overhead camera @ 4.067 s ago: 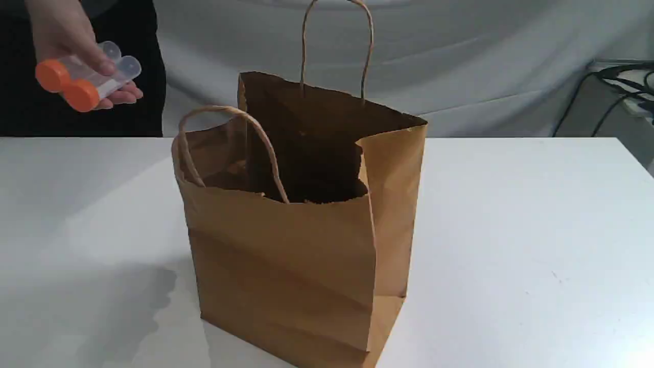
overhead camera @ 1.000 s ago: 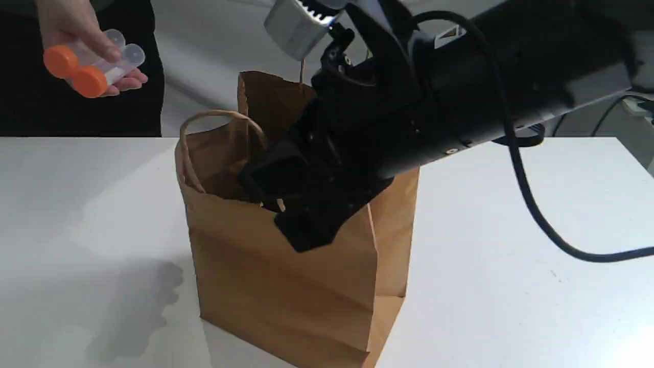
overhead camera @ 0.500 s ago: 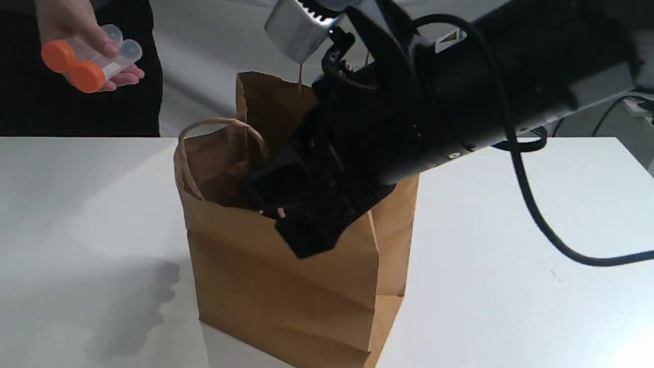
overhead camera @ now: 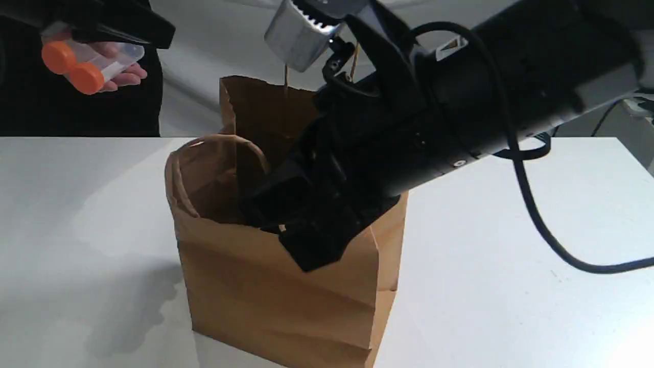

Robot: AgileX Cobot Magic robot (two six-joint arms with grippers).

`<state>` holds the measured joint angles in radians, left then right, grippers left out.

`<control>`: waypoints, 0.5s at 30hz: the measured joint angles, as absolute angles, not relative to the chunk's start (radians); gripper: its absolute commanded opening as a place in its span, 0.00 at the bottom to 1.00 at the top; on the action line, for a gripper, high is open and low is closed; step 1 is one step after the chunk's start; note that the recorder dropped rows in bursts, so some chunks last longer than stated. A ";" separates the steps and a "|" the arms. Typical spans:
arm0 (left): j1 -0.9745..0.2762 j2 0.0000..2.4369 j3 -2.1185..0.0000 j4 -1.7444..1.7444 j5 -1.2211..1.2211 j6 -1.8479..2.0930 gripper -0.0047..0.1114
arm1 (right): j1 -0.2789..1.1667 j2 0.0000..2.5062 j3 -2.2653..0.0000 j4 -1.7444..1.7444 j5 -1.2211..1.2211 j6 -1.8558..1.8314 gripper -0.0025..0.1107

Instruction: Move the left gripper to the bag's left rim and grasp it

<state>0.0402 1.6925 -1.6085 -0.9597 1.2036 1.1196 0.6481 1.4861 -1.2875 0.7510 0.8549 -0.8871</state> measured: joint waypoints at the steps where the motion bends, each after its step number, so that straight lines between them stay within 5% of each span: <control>1: 0.040 1.708 -1.618 -0.964 1.209 1.131 0.04 | 0.648 1.486 -1.287 0.751 0.858 -0.887 0.02; 7: 0.036 1.832 -1.717 -0.984 1.217 1.147 0.13 | 0.648 1.486 -1.287 0.751 0.877 -0.884 0.02; 12: 0.030 1.900 -1.814 -0.990 1.217 1.147 0.40 | 0.648 1.486 -1.287 0.751 0.879 -0.863 0.02; 15: -0.001 1.919 -1.857 -0.959 1.217 1.143 0.47 | 0.648 1.486 -1.287 0.751 0.879 -0.849 0.02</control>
<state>-0.0008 1.9189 -1.8569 -0.9590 1.2172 1.1433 0.6481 1.4861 -1.2875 0.7510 0.8792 -0.8492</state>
